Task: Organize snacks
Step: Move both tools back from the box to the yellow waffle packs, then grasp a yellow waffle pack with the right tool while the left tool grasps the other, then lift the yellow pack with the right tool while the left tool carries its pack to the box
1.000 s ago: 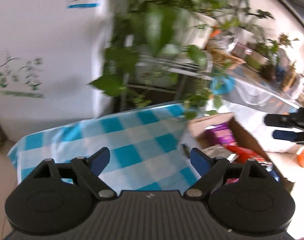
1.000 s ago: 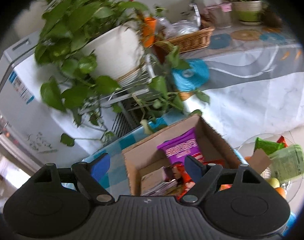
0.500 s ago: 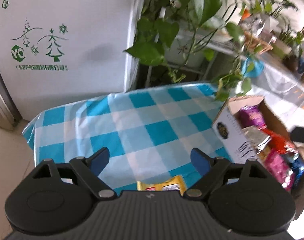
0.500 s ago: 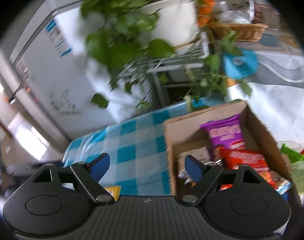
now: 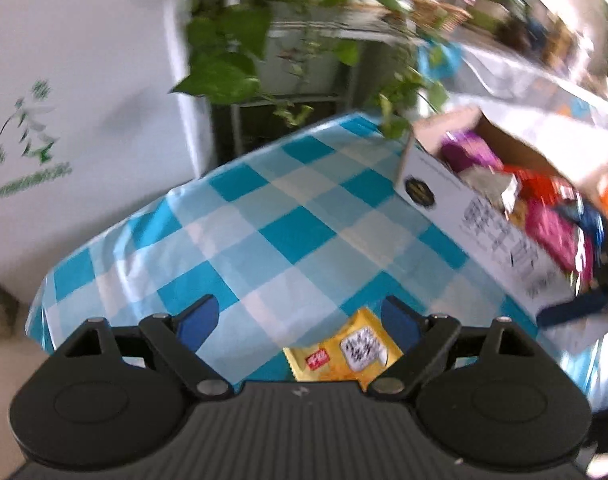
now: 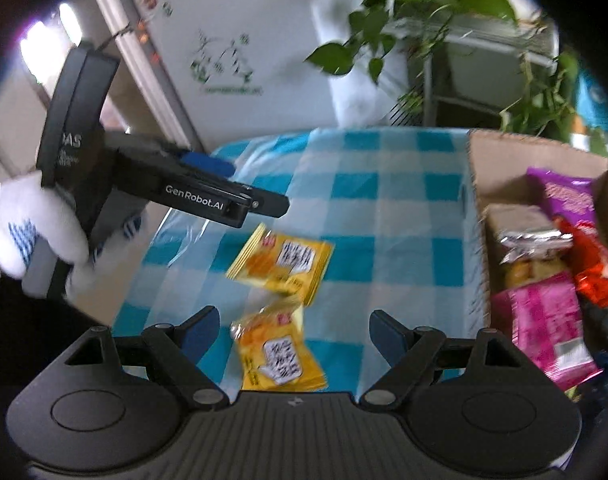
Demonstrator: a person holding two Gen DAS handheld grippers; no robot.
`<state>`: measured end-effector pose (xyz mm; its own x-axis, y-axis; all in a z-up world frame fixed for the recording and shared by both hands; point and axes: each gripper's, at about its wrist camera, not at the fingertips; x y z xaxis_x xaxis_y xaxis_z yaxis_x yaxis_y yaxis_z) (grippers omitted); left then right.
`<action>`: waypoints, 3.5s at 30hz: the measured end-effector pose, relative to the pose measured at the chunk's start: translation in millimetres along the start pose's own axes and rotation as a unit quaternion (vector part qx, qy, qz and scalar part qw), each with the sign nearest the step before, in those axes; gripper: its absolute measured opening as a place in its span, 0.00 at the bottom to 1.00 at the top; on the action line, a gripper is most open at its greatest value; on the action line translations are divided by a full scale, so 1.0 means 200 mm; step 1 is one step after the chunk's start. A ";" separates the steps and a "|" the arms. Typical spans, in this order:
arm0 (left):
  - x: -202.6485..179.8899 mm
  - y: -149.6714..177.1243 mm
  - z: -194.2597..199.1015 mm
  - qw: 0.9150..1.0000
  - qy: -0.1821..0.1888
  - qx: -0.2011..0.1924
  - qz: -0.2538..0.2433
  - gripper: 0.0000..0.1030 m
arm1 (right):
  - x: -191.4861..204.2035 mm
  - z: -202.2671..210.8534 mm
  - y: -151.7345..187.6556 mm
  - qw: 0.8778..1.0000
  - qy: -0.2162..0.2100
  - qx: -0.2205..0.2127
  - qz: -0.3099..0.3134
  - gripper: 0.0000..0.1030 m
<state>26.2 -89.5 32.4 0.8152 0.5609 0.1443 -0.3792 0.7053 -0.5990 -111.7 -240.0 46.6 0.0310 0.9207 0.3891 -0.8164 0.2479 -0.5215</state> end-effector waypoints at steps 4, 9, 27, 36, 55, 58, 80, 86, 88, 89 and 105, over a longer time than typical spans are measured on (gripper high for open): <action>-0.04 0.03 0.00 0.997 0.012 0.006 -0.078 0.86 | 0.03 -0.06 0.03 0.999 0.016 0.022 0.024 0.84; -0.08 0.07 -0.02 0.989 0.025 0.023 -0.145 0.85 | 0.06 -0.13 0.07 0.998 0.025 0.045 0.047 0.84; -0.13 0.10 -0.12 0.966 0.076 0.047 -0.242 0.85 | 0.12 -0.34 0.10 0.989 0.076 0.081 0.100 0.61; -0.21 0.06 -0.22 0.961 0.092 0.050 -0.255 0.85 | -0.05 -0.28 0.03 0.990 0.118 0.071 -0.021 0.60; -0.24 0.09 -0.18 0.980 0.108 0.040 -0.161 0.52 | -0.04 -0.34 -0.01 0.991 0.119 0.067 -0.015 0.65; -0.24 0.10 -0.16 0.985 0.093 0.046 -0.134 0.51 | -0.05 -0.33 -0.02 0.991 0.116 0.066 -0.012 0.55; -0.24 0.30 0.12 0.992 -0.027 0.002 0.126 0.51 | -0.01 -0.14 -0.04 0.994 0.101 0.004 -0.043 0.52; -0.30 0.32 0.20 0.987 -0.054 -0.018 0.147 0.51 | -0.01 -0.05 -0.01 0.993 0.099 -0.021 -0.063 0.53; -0.31 0.33 0.22 0.985 -0.063 -0.023 0.160 0.51 | -0.01 -0.01 0.00 0.992 0.101 -0.033 -0.068 0.53; -0.31 0.33 0.23 0.983 -0.065 -0.026 0.168 0.51 | -0.01 0.00 0.00 0.992 0.102 -0.037 -0.070 0.53; -0.41 0.26 0.35 0.967 -0.100 -0.044 0.229 0.51 | -0.03 0.22 -0.01 0.990 0.061 -0.095 -0.082 0.53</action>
<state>-91.5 -67.6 44.8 0.4660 0.8847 -0.0087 -0.6350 0.3276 -0.6997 -136.0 -258.4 79.1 0.2332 0.8902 0.3913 -0.6717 0.4384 -0.5972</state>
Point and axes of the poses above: each gripper's, at about its wrist camera, not at the fingertips, and z roughly against the way its jaws point, x to its left, y to its underside, and after that the axes turned 13 degrees about -z, right-handed
